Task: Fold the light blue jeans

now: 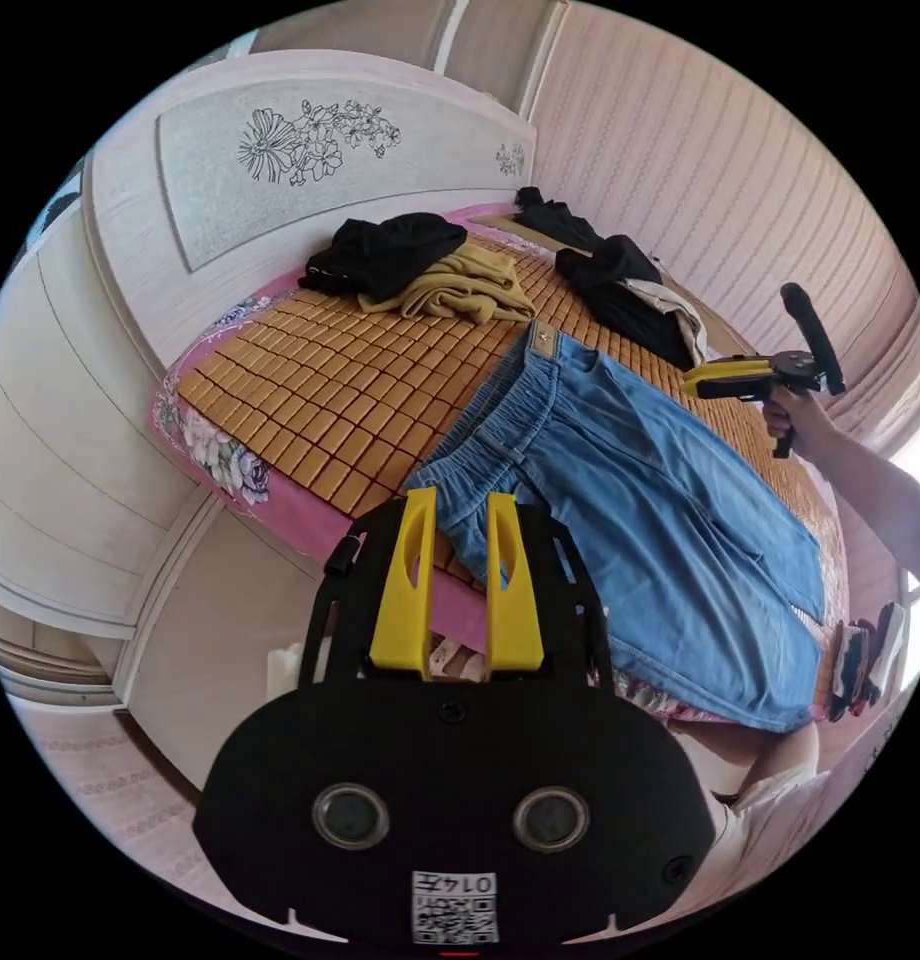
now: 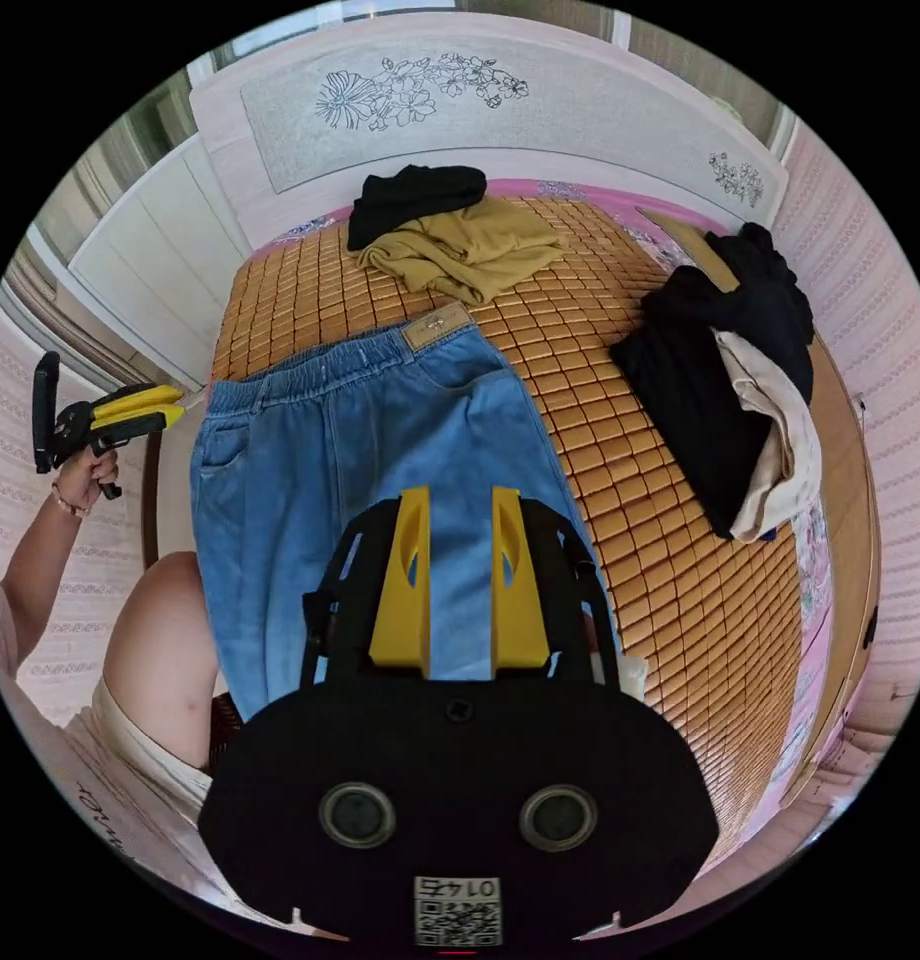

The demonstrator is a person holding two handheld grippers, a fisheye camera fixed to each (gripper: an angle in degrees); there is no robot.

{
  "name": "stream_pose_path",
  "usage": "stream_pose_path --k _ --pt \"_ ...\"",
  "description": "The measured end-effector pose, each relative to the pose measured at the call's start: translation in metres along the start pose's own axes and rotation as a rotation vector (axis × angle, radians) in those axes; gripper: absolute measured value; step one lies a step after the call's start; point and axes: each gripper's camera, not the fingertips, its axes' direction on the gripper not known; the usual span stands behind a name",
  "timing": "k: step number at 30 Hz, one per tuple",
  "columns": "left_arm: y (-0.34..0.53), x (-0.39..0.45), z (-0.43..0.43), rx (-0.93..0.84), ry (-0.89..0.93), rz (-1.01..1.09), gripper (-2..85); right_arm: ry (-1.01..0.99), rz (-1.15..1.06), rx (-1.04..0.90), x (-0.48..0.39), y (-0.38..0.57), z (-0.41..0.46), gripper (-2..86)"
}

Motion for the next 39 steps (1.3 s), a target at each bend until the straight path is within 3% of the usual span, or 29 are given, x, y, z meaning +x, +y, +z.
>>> stream_pose_path --k 3,9,13,19,25,28,32,35,39 --pt "-0.003 -0.018 0.003 0.007 0.052 -0.051 11.5 0.022 0.055 0.028 0.000 -0.050 0.010 12.2" --pt "-0.006 -0.039 0.017 -0.052 -0.041 -0.123 9.8 0.083 0.113 0.035 -0.005 -0.105 0.040 9.5" --pt "-0.011 -0.041 0.008 -0.040 -0.026 -0.094 5.2 0.129 0.134 -0.051 -0.002 -0.113 0.068 6.9" --pt "-0.018 -0.061 -0.029 0.077 0.055 -0.147 3.8 0.146 0.121 -0.001 0.002 -0.121 0.054 -0.5" --pt "-0.031 -0.075 -0.011 -0.029 -0.011 -0.183 4.2 0.077 0.148 0.083 0.009 -0.100 0.038 0.0" --pt "-0.041 -0.076 -0.014 -0.068 -0.024 -0.169 4.7 0.042 0.132 0.231 0.020 -0.041 -0.009 2.9" --pt "-0.051 -0.080 -0.015 -0.091 -0.010 -0.182 5.0 -0.096 0.182 0.357 0.050 0.119 -0.082 6.5" --pt "-0.060 -0.082 -0.016 -0.123 -0.008 -0.188 5.0 -0.103 0.387 0.318 0.070 0.269 -0.118 8.3" --pt "-0.076 -0.075 -0.016 -0.181 -0.038 -0.155 4.8 -0.029 0.796 0.102 0.061 0.489 -0.146 9.8"
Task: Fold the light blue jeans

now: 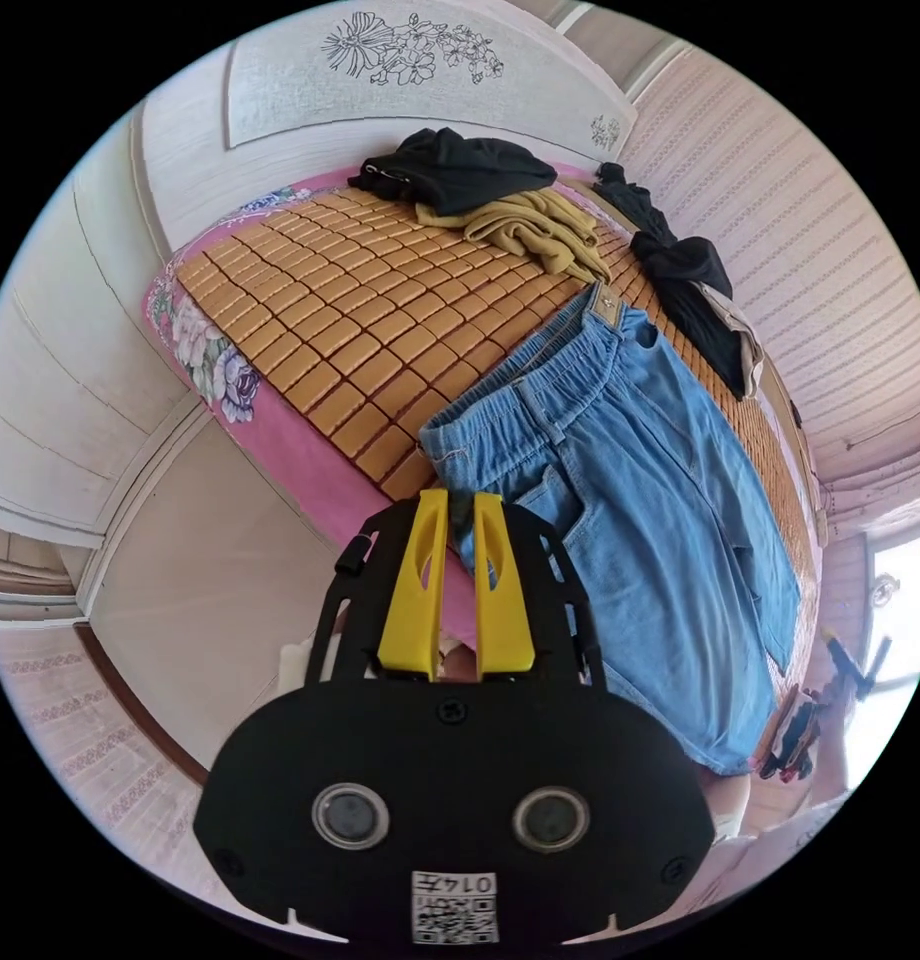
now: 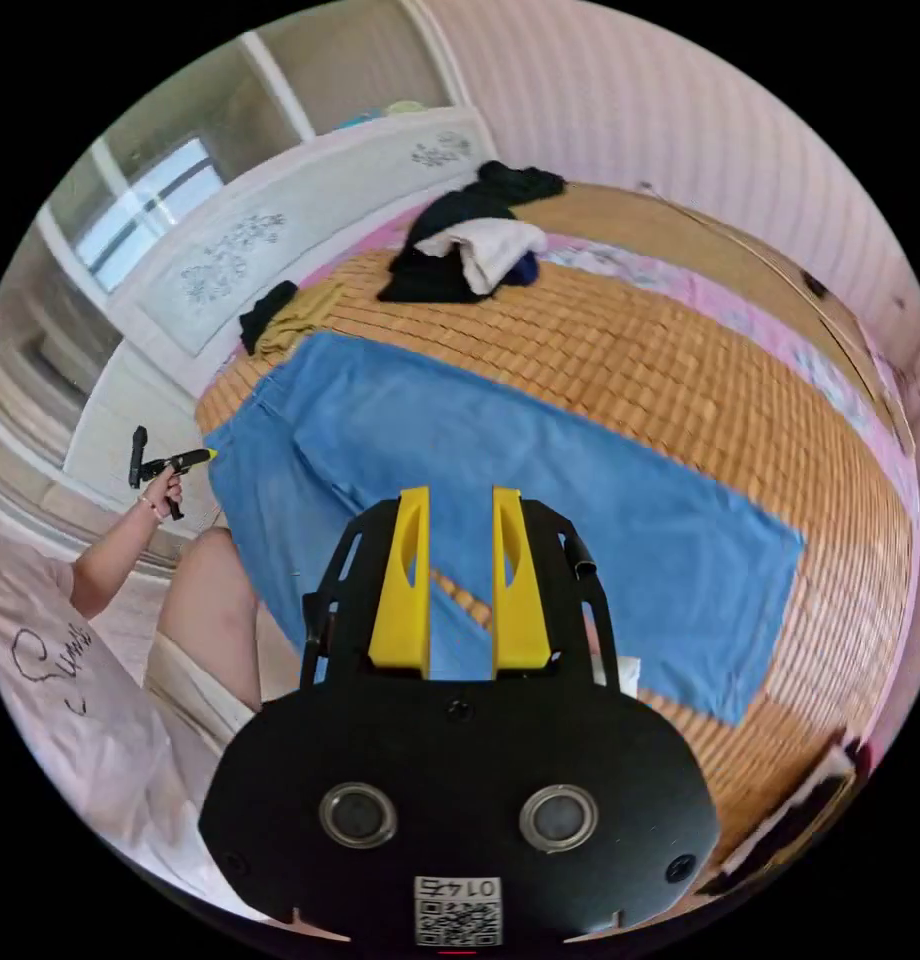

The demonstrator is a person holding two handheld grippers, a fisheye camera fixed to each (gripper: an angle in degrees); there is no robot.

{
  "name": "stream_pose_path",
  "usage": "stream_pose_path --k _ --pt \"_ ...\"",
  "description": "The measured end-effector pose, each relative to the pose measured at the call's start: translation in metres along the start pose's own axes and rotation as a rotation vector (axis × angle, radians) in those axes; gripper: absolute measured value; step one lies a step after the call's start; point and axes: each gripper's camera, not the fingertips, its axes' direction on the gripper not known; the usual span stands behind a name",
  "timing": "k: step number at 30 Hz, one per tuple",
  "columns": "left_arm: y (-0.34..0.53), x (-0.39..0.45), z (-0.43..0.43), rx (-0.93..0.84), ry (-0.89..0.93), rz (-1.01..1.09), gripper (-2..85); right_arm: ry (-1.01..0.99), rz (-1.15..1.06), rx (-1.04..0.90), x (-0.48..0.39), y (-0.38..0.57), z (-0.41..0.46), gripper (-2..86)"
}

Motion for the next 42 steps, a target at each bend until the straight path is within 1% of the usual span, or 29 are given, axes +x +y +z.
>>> stream_pose_path --k 1,3,6,8,10,12,14,16,17,18,20,22,24,29,31,36,40,42 --pt "-0.002 0.001 0.000 -0.008 -0.002 -0.003 4.7 0.024 0.067 -0.029 0.017 0.024 -0.005 9.9" --pt "-0.010 0.004 -0.002 -0.043 -0.006 -0.015 4.5 0.061 0.316 -0.099 0.068 0.112 -0.025 11.2" --pt "-0.018 0.011 -0.003 -0.068 -0.031 0.000 4.3 0.073 0.517 -0.127 0.097 0.190 -0.042 12.0" --pt "-0.021 0.018 -0.004 -0.080 -0.061 0.019 4.3 0.117 0.576 -0.125 0.104 0.220 -0.046 11.9" --pt "-0.024 0.026 -0.004 -0.097 -0.092 0.017 4.3 0.144 0.603 -0.177 0.109 0.239 -0.041 11.7" --pt "-0.028 0.038 -0.004 -0.119 -0.141 0.023 4.3 0.174 0.627 -0.275 0.116 0.254 -0.027 12.1" --pt "-0.030 0.047 -0.004 -0.132 -0.182 0.038 4.2 0.166 0.621 -0.333 0.119 0.258 -0.015 12.7" --pt "-0.030 0.055 -0.004 -0.137 -0.208 0.049 4.2 0.219 0.596 -0.375 0.118 0.259 -0.007 11.2" --pt "-0.030 0.058 -0.005 -0.137 -0.214 0.052 4.2 0.283 0.569 -0.403 0.117 0.258 -0.004 9.0" --pt "-0.029 0.060 -0.006 -0.135 -0.212 0.050 4.1 0.297 0.529 -0.414 0.116 0.257 -0.001 5.7" --pt "-0.027 0.062 -0.009 -0.128 -0.201 0.040 4.1 0.310 0.505 -0.406 0.116 0.258 0.000 2.4" --pt "-0.025 0.064 -0.014 -0.118 -0.190 0.038 4.0 0.294 0.512 -0.417 0.121 0.262 0.000 0.9" --pt "-0.023 0.067 -0.032 -0.078 -0.135 0.049 3.9 0.260 0.551 -0.363 0.128 0.269 -0.014 -0.1" --pt "-0.025 0.072 -0.080 0.054 0.037 0.064 3.6 0.302 0.544 -0.199 0.139 0.269 -0.063 -0.7" --pt "-0.030 0.079 -0.094 0.105 0.077 0.082 3.5 0.320 0.523 -0.135 0.145 0.258 -0.080 -0.7" --pt "-0.066 0.116 -0.101 0.187 0.168 0.104 3.7 0.370 0.423 0.013 0.175 0.188 -0.104 -0.7" --pt "-0.103 0.157 -0.087 0.213 0.166 0.140 3.5 0.386 0.370 0.031 0.203 0.119 -0.092 -0.6" --pt "-0.126 0.187 -0.071 0.207 0.136 0.145 3.8 0.358 0.410 0.031 0.233 0.071 -0.075 -0.4"
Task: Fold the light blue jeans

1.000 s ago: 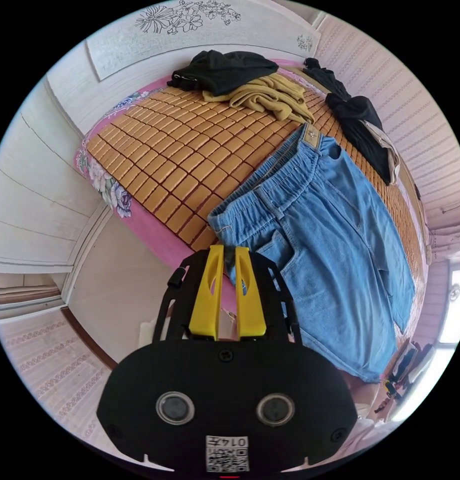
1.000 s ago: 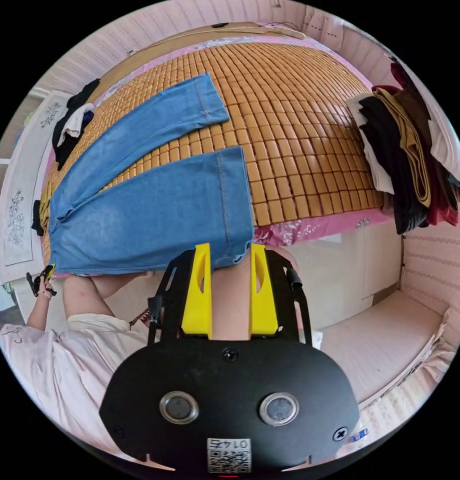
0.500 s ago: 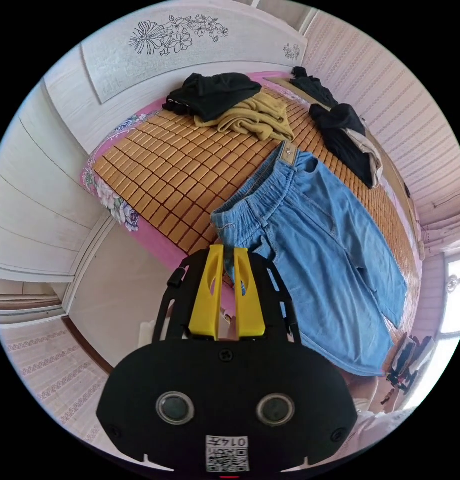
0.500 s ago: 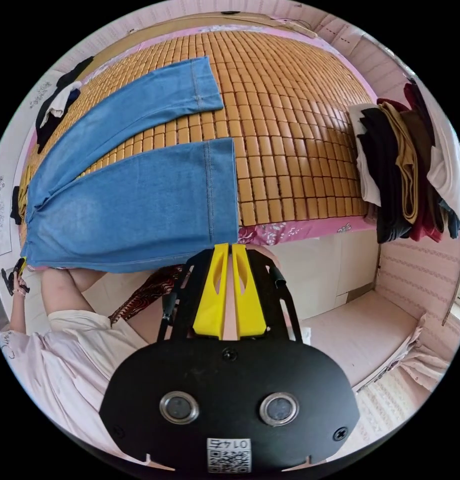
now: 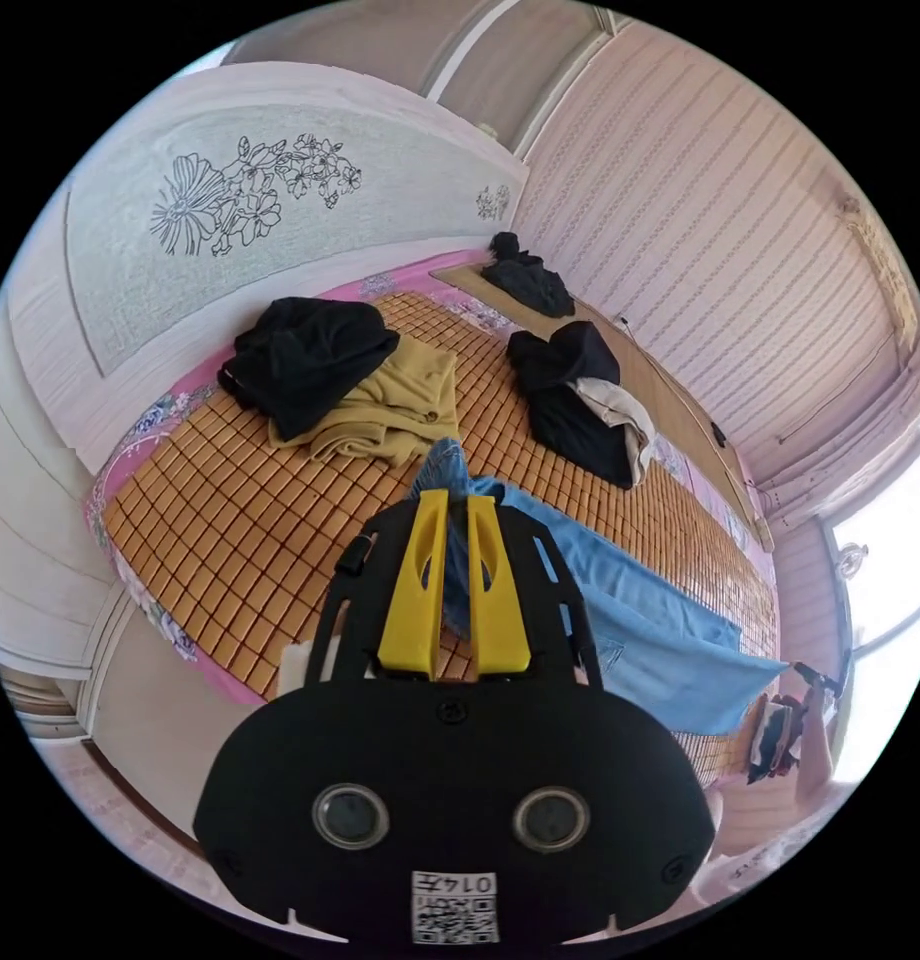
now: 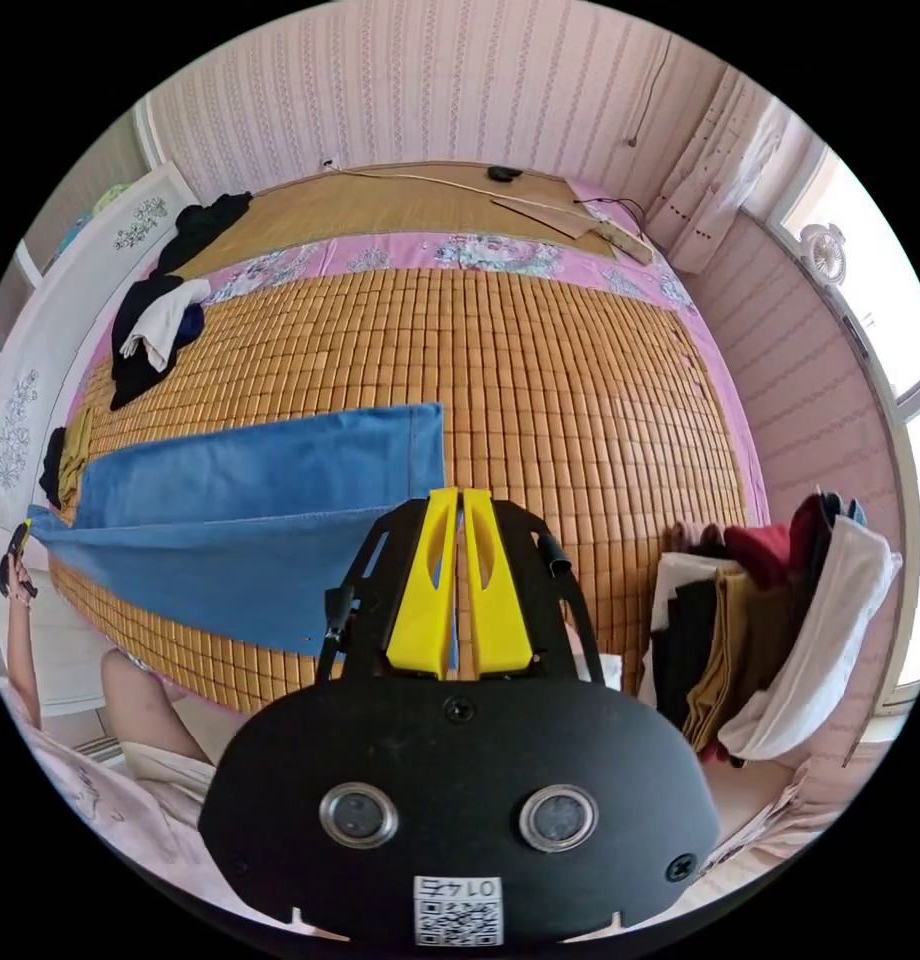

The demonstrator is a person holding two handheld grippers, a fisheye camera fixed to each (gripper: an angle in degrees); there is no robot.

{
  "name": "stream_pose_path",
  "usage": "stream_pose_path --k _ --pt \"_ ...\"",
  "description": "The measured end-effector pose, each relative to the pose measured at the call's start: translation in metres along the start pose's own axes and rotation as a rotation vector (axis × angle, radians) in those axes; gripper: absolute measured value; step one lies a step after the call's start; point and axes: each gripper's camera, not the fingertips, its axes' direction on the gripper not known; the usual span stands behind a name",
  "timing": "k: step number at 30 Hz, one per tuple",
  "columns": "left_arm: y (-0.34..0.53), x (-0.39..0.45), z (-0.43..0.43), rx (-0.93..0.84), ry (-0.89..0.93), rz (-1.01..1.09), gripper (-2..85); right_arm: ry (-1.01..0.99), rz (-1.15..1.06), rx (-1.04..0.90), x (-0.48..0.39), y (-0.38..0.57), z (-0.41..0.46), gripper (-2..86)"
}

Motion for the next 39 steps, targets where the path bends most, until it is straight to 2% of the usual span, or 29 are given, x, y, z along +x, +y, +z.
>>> stream_pose_path --k 4,6,9,13,15,17,19,23,33,37,39 --pt "-0.016 0.031 0.035 0.034 -0.066 -0.004 4.7 0.003 0.190 -0.038 0.008 -0.050 0.050 0.9" --pt "-0.013 0.047 0.055 0.011 -0.108 -0.018 4.7 -0.078 0.258 -0.080 0.010 -0.049 0.079 6.6" --pt "0.004 0.079 0.078 -0.051 -0.065 0.100 4.9 -0.115 0.208 -0.129 0.006 -0.020 0.105 10.8" --pt "0.034 0.116 0.120 -0.199 -0.121 0.243 4.9 -0.085 0.163 -0.147 0.006 0.030 0.118 12.5" --pt "0.052 0.134 0.155 -0.310 -0.204 0.285 4.6 -0.001 0.129 -0.209 0.004 0.051 0.134 11.6" --pt "0.064 0.144 0.180 -0.397 -0.324 0.321 3.3 -0.009 0.118 -0.164 0.005 0.059 0.135 10.5" --pt "0.075 0.160 0.188 -0.392 -0.378 0.409 1.2 -0.022 0.120 -0.191 0.007 0.058 0.136 9.2" --pt "0.090 0.187 0.204 -0.447 -0.482 0.543 -0.7 0.062 -0.045 -0.208 -0.006 0.061 0.136 6.6" --pt "0.145 0.177 0.190 -0.665 -0.373 0.602 -1.0 0.167 -0.209 -0.401 -0.006 0.129 0.131 4.2" --pt "0.170 0.177 0.179 -0.656 -0.361 0.652 -0.8 0.119 -0.160 -0.443 0.009 0.164 0.125 5.1" --pt "0.173 0.182 0.163 -0.591 -0.345 0.648 -0.7 0.112 -0.133 -0.455 0.018 0.176 0.119 6.2"
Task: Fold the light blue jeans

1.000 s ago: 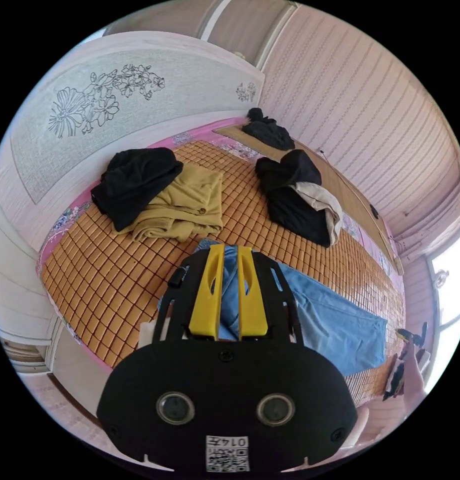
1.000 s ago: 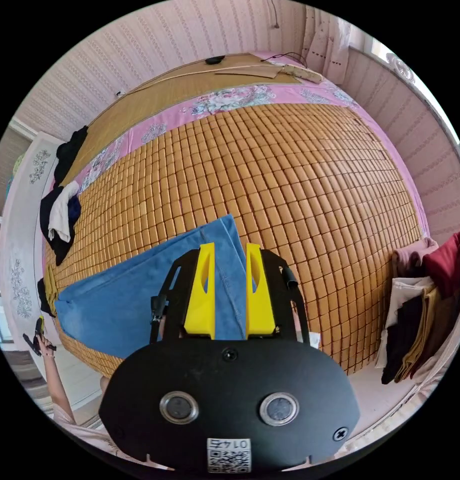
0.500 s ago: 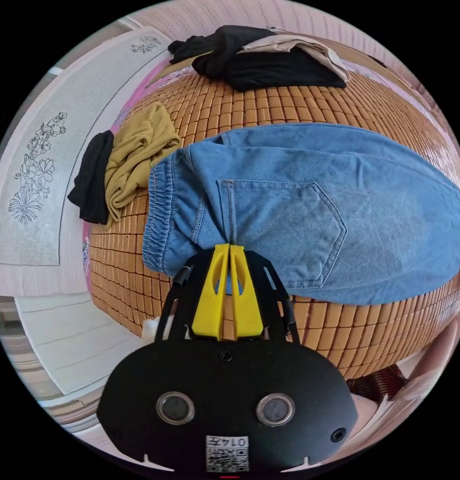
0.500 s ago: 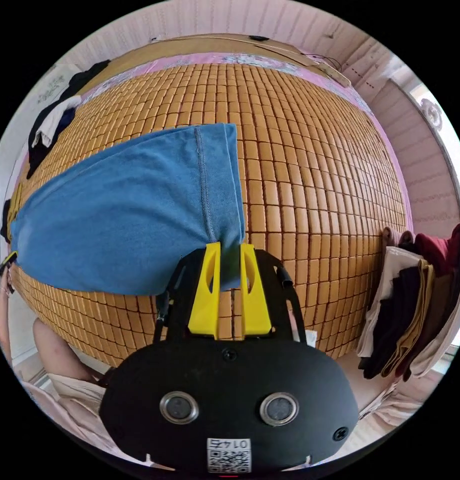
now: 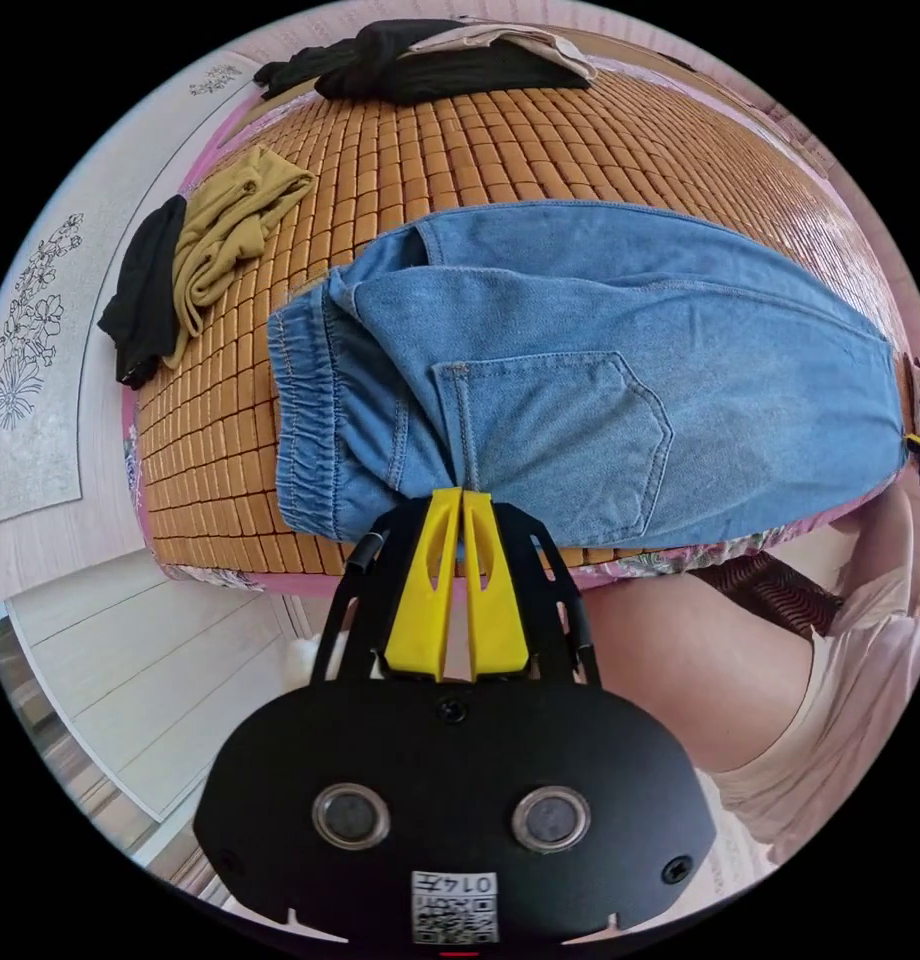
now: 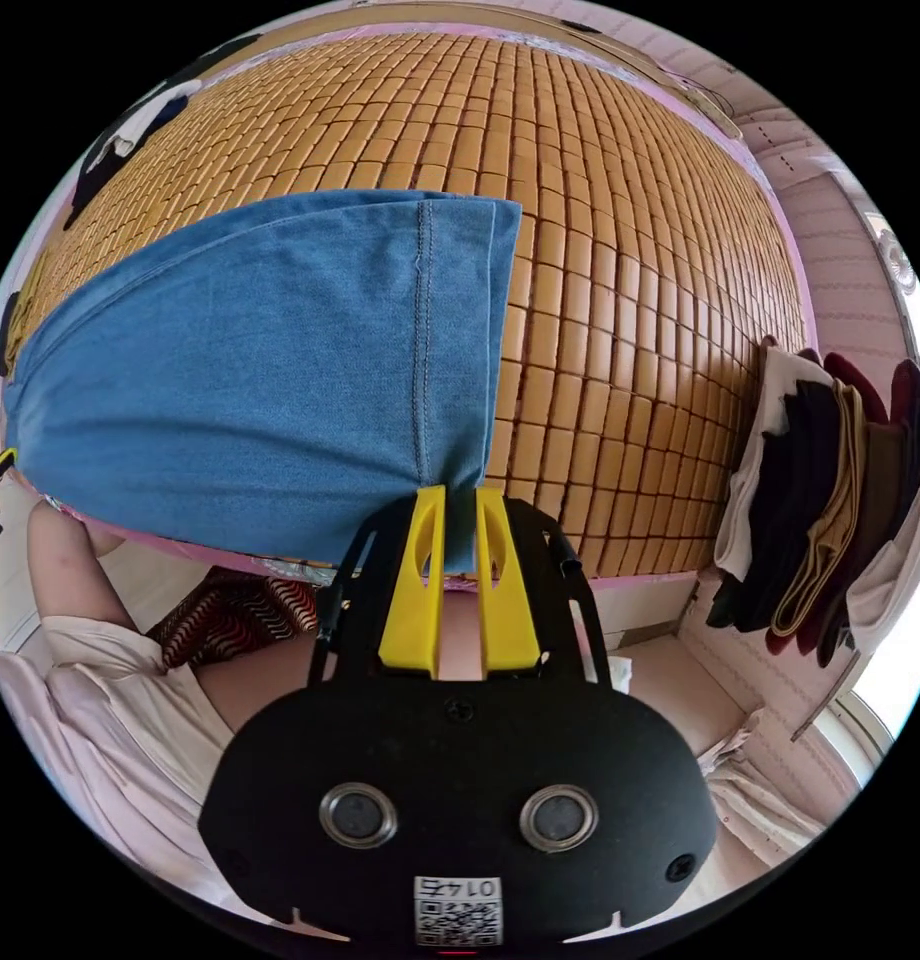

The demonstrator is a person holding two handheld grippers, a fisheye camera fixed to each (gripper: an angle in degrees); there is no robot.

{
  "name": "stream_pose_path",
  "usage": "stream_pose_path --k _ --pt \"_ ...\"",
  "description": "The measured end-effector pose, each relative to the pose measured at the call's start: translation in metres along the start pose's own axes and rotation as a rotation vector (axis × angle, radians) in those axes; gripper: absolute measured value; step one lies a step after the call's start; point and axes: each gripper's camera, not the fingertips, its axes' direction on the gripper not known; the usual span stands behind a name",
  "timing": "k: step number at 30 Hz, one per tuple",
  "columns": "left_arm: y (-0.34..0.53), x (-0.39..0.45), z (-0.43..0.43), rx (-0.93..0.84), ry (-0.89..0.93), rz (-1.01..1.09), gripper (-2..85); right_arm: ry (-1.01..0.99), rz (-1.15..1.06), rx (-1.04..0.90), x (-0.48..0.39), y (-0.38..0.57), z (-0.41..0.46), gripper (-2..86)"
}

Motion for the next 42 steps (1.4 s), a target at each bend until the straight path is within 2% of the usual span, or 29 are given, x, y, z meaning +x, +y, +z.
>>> stream_pose_path --k 2,5,8,10,12,15,19,22,26,31,38,42 --pt "0.005 0.007 -0.026 0.126 -0.107 -0.028 -0.4 0.017 0.027 0.021 0.006 0.005 -0.007 6.5" --pt "0.003 0.050 -0.073 0.321 -0.249 0.127 0.1 -0.041 0.051 0.174 0.013 0.004 -0.034 6.5" --pt "-0.019 0.112 -0.088 0.409 -0.200 0.365 2.0 -0.142 0.073 0.359 0.016 -0.010 -0.055 7.5" --pt "-0.042 0.145 -0.082 0.397 -0.100 0.469 3.7 -0.189 0.038 0.431 0.014 -0.026 -0.057 11.4" --pt "-0.074 0.179 -0.064 0.318 0.021 0.546 6.0 -0.147 0.062 0.386 0.017 -0.053 -0.040 13.0" --pt "-0.102 0.201 -0.047 0.296 0.059 0.534 6.8 -0.183 0.121 0.308 0.029 -0.070 -0.011 11.1" --pt "-0.121 0.219 -0.026 0.250 0.037 0.556 8.0 -0.261 0.193 0.323 0.040 -0.060 0.001 8.8" --pt "-0.130 0.224 -0.013 0.204 0.019 0.549 7.9 -0.243 0.201 0.362 0.037 -0.045 0.001 4.7" --pt "-0.128 0.219 -0.017 0.187 0.055 0.594 0.5 -0.243 0.192 0.414 0.036 -0.022 -0.013 1.3" --pt "-0.115 0.215 -0.053 0.246 0.020 0.640 -0.8 -0.262 0.177 0.464 0.043 -0.005 -0.036 0.4" --pt "-0.099 0.194 -0.110 0.291 0.049 0.696 -0.8 -0.261 0.165 0.407 0.045 -0.016 -0.049 0.2" --pt "-0.124 0.176 -0.094 0.323 0.072 0.578 -0.9 -0.287 0.174 0.388 0.046 -0.035 -0.056 0.6"
